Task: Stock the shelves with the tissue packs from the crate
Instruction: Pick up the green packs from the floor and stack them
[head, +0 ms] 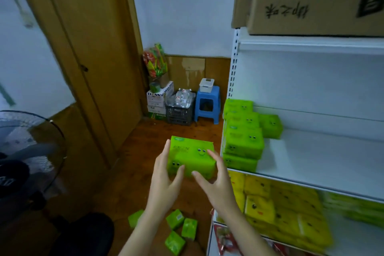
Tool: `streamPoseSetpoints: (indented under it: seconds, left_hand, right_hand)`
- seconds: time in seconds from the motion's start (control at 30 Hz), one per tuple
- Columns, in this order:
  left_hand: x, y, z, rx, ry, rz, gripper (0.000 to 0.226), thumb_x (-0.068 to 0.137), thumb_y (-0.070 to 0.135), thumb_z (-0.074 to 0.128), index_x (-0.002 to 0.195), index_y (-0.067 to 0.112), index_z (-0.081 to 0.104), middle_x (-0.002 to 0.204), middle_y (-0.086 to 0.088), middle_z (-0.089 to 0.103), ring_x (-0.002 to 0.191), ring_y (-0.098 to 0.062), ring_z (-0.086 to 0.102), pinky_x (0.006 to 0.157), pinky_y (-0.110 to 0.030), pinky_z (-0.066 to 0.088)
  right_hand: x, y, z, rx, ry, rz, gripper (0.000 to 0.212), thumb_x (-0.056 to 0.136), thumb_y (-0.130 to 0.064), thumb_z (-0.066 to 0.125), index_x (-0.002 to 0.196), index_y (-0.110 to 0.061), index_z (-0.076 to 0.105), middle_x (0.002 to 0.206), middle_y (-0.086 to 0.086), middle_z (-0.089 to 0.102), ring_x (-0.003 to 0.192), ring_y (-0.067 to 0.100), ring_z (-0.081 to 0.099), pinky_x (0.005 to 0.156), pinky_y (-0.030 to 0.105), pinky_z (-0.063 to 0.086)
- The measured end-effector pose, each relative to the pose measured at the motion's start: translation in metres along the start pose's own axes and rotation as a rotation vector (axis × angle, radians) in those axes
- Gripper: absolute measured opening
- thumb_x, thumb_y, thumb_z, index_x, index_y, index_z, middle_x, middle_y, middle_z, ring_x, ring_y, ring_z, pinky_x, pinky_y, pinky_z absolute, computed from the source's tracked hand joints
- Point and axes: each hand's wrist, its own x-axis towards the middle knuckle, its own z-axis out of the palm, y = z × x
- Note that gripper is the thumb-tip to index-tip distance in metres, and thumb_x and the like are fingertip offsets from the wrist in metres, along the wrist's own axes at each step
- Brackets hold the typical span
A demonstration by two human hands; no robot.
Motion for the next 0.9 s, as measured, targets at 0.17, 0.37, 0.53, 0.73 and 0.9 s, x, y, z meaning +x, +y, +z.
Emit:
streamPoseSetpoints:
  seconds: [0.17, 0.37, 0.53, 0.73, 0.9]
  left_hand:
    - [-0.007, 0.069, 0.066, -0.089, -0.099, 0.106, 0.070, 0.090, 0.031, 0.058, 0.147, 0.036, 0.018, 0.148, 0.010, 0.033, 0.136, -0.001, 0.030, 0.102, -0.005, 0.028]
    - [0.011, 0.146, 0.131, -0.106, -0.267, 0.303, 0.067, 0.092, 0.032, 0.055, 0.141, 0.042, 0.011, 0.145, 0.015, 0.029, 0.134, 0.002, 0.025, 0.102, -0.012, 0.022]
    - [0.046, 0.144, 0.174, 0.452, -0.264, 0.262, 0.080, 0.073, 0.071, 0.009, 0.146, 0.039, 0.015, 0.156, 0.002, 0.017, 0.145, -0.022, 0.010, 0.115, -0.050, 0.011]
    - [0.057, 0.125, 0.197, 0.847, -0.402, 0.199, 0.062, 0.084, 0.065, 0.026, 0.126, 0.030, 0.055, 0.129, -0.009, 0.059, 0.118, -0.040, 0.055, 0.084, -0.069, 0.042]
    - [0.059, 0.128, 0.198, 0.850, -0.440, 0.153, 0.060, 0.094, 0.057, 0.030, 0.148, 0.041, 0.008, 0.159, 0.003, -0.001, 0.146, -0.028, -0.005, 0.114, -0.056, 0.001]
  right_hand:
    - [0.002, 0.022, -0.078, 0.081, 0.146, 0.034, 0.058, 0.064, -0.053, 0.068, 0.116, -0.048, 0.044, 0.136, -0.011, 0.045, 0.128, 0.011, 0.044, 0.100, 0.032, 0.043]
    - [0.022, 0.048, -0.186, 0.151, 0.373, 0.019, 0.046, 0.077, -0.010, 0.073, 0.109, -0.036, 0.052, 0.123, -0.009, 0.054, 0.122, 0.012, 0.048, 0.091, 0.017, 0.047]
    - [0.052, 0.078, -0.250, 0.217, 0.497, 0.048, 0.046, 0.076, 0.004, 0.069, 0.103, -0.030, 0.052, 0.110, -0.004, 0.056, 0.097, -0.005, 0.057, 0.077, 0.007, 0.046]
    - [0.135, 0.118, -0.267, 0.074, 0.442, 0.088, 0.044, 0.076, -0.004, 0.073, 0.113, -0.015, 0.053, 0.121, 0.004, 0.054, 0.120, 0.022, 0.048, 0.097, 0.014, 0.035]
    - [0.209, 0.138, -0.253, -0.071, 0.352, 0.111, 0.047, 0.076, -0.004, 0.073, 0.118, 0.001, 0.053, 0.124, 0.018, 0.055, 0.119, 0.028, 0.048, 0.083, 0.009, 0.033]
